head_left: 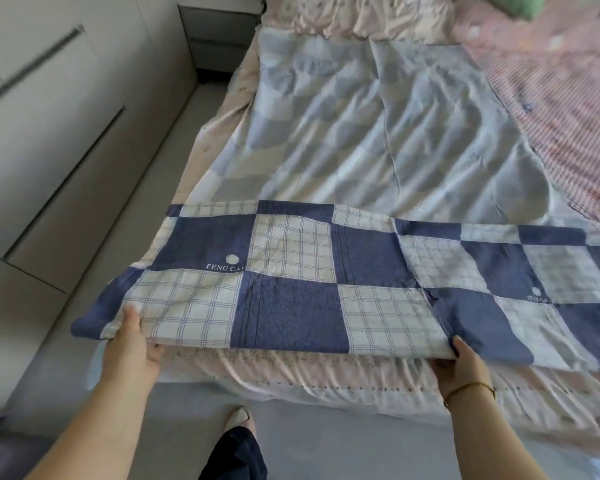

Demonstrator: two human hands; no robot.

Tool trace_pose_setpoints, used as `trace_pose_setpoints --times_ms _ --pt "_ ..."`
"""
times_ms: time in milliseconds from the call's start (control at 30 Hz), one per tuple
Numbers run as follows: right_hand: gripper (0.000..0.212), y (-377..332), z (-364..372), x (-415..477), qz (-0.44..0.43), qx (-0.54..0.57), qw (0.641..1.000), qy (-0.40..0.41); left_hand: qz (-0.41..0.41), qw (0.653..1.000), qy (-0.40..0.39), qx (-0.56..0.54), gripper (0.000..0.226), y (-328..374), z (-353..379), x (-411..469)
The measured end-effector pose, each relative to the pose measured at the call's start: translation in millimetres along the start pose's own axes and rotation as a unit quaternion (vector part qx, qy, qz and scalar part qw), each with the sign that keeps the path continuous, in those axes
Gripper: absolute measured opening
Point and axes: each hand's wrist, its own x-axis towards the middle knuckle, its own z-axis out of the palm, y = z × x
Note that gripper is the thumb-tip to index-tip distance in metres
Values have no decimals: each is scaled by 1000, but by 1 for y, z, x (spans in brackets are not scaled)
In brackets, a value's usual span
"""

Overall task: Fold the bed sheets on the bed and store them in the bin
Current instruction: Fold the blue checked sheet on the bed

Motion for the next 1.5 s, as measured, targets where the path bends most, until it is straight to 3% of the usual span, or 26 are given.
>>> trace_pose_setpoints --times_ms 133,267,333,433,800,1167,1400,1500 --pt "17 -14 -34 -37 -56 -58 997 -9 4 1000 -20 -19 37 11 -17 -29" --pt "6 -17 -74 -77 -124 -171 977 -35 26 999 -28 -17 28 21 -42 -76" --pt "17 -18 -91 -93 -155 -212 964 -31 39 999 -19 -20 26 25 -58 -97" --pt "13 -21 -109 -112 -154 -250 955 -40 28 999 -17 -30 30 28 -74 -118" --pt "37 -27 -106 -109 -106 -185 974 -80 65 995 -55 -48 30 50 -53 -142" --pt "25 -94 -14 -96 -245 -203 947 -35 46 998 -16 -49 28 87 18 -87" --pt "33 -130 88 -54 -316 -230 920 7 35 999 28 -26 22 121 101 -17" --pt "35 -140 127 -31 -336 -255 907 22 32 999 17 -11 36 136 141 13"
